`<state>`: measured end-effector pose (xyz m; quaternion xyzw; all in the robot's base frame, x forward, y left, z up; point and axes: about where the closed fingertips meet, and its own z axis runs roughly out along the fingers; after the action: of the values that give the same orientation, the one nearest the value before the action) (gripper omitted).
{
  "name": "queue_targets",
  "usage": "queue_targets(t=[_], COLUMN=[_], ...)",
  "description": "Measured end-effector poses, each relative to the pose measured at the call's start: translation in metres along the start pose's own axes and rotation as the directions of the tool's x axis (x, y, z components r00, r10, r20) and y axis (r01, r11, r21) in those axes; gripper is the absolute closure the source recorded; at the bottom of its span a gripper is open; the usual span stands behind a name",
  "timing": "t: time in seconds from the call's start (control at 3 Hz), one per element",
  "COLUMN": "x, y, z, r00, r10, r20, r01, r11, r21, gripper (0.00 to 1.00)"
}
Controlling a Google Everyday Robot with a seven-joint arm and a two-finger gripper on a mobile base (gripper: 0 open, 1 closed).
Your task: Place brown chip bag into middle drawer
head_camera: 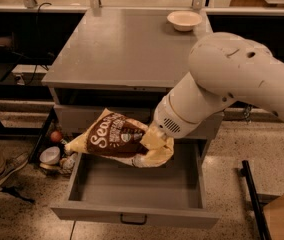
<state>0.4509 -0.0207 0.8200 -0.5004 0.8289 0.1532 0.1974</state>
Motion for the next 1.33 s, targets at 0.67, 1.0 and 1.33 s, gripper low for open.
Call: queue_targets(t=[0.67,1.0,1.33], x=[0.003,0.031,0.065], y=[-0.001,-0.015,-0.042], z=[0.013,0.063,0.127], r00=[0.997,0.984,0.959], r10=[0.033,0.134,0.269], r20=[-0.065,-0.120,-0.092], r01=[-0.033,-0.137,-0.273], r11=[0.9995,0.9904,0.9618], r21=[0.001,-0.019,-0.025], gripper=[1.00,1.00,1.00])
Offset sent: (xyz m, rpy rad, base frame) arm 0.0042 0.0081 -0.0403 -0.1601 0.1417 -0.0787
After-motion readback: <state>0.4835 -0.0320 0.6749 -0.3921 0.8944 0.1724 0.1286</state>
